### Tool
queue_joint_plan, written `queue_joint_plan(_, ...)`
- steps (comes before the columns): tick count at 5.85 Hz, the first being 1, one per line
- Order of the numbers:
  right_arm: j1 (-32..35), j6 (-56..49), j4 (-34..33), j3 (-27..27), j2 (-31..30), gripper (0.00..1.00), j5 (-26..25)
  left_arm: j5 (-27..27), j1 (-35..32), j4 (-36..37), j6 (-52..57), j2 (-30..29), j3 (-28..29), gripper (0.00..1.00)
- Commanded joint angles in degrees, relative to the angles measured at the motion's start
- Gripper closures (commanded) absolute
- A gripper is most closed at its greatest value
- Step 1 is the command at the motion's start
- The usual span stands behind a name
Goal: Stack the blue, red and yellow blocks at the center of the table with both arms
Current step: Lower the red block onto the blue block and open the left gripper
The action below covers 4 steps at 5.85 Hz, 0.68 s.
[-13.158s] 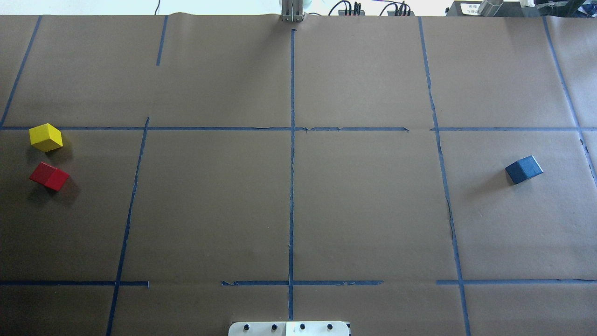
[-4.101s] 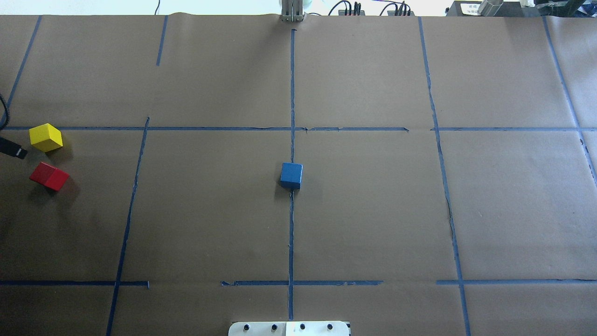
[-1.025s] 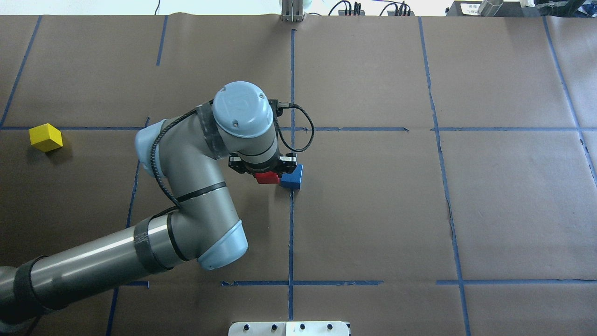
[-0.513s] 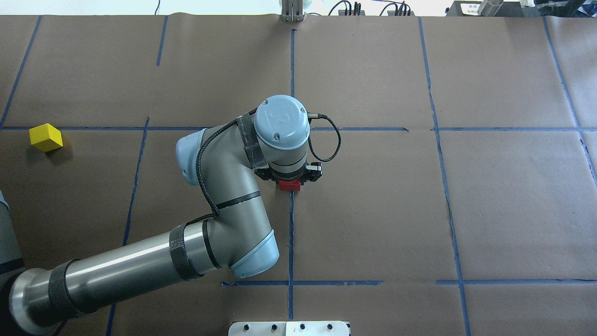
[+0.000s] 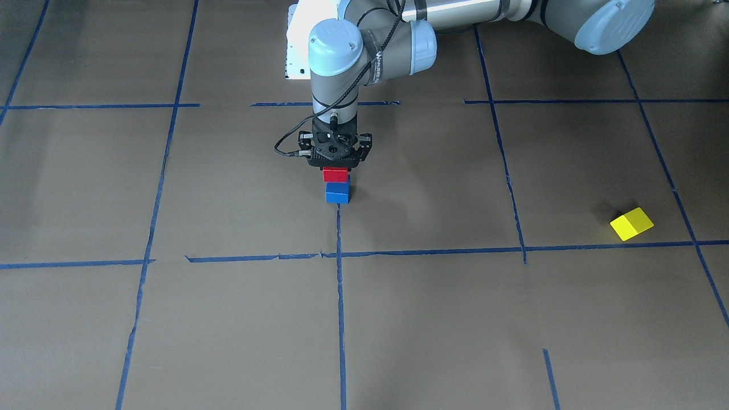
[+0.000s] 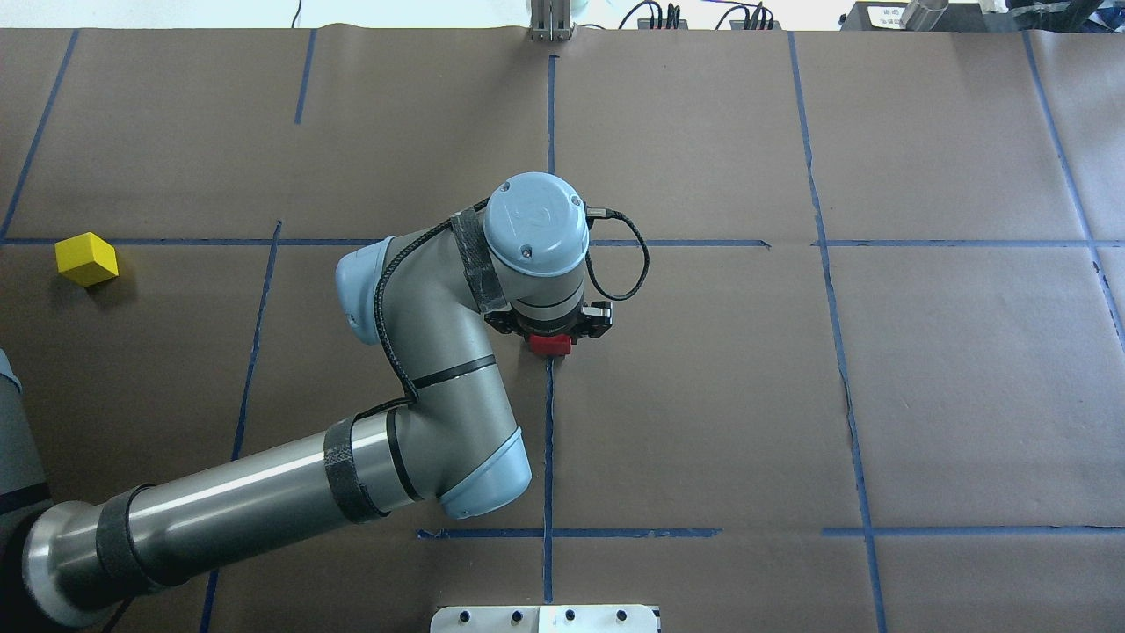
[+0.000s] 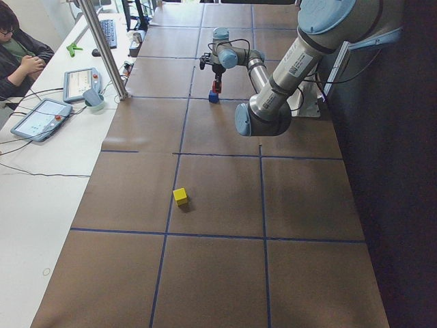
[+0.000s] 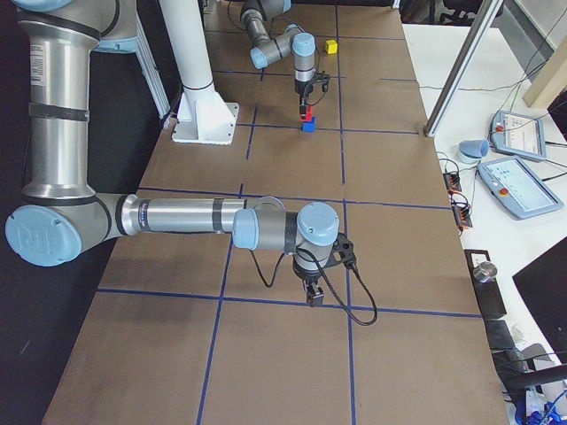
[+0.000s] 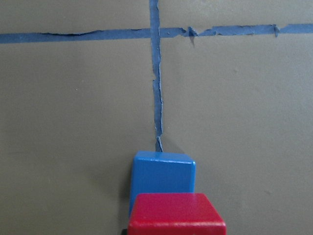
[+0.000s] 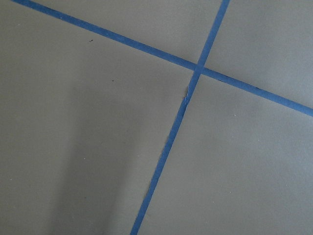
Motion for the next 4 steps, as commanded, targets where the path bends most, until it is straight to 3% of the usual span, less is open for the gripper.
queue_joint_plan(1,0.0,0.0,0.0,0.0,0.0,0.00,0.0,0.0,-0.4,-0.1,1.5,0.1,0.7,0.96)
queue_joint_plan(4,0.0,0.0,0.0,-0.1,0.0,0.00,0.0,0.0,-0.6,-0.1,1.1,-0.1,0.9,0.96)
